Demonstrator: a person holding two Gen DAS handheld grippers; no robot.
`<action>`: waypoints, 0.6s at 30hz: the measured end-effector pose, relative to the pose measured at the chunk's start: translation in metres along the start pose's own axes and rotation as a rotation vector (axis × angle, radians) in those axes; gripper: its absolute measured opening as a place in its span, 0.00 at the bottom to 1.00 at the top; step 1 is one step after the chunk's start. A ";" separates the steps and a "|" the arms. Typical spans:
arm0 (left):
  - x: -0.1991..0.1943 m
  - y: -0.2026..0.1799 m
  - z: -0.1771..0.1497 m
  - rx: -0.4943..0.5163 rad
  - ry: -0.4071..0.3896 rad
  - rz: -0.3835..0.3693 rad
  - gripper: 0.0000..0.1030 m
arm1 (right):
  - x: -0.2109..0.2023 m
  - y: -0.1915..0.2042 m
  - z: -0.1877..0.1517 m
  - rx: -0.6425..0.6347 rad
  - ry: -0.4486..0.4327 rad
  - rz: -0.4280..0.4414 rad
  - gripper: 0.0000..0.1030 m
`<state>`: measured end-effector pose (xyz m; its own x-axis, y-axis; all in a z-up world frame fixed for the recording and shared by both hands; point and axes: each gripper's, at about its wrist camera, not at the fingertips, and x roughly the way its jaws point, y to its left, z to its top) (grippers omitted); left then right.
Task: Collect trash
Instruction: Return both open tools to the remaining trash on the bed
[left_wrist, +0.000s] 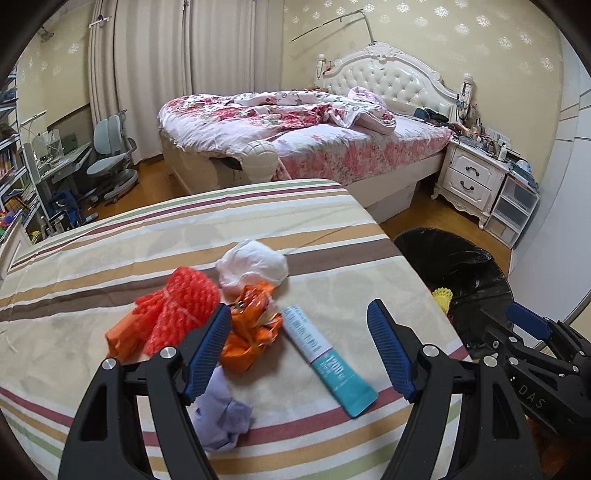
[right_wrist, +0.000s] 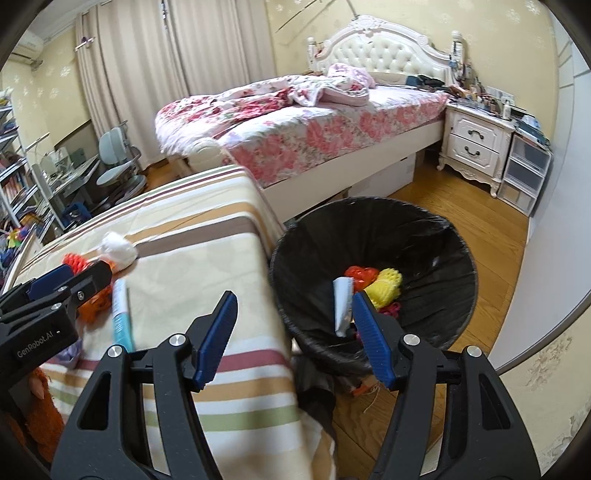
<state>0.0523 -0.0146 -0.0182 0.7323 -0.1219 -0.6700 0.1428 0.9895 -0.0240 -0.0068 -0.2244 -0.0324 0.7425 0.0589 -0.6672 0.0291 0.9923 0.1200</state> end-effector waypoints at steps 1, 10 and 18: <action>-0.003 0.004 -0.004 -0.006 0.001 0.004 0.72 | -0.001 0.006 -0.003 -0.009 0.006 0.007 0.61; -0.024 0.030 -0.031 -0.047 0.002 0.045 0.72 | -0.014 0.042 -0.026 -0.064 0.031 0.044 0.61; -0.017 0.049 -0.047 -0.073 0.060 0.072 0.72 | -0.014 0.060 -0.034 -0.094 0.040 0.055 0.61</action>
<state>0.0156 0.0391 -0.0433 0.6975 -0.0480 -0.7149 0.0414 0.9988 -0.0266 -0.0382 -0.1621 -0.0405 0.7140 0.1164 -0.6904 -0.0759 0.9931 0.0890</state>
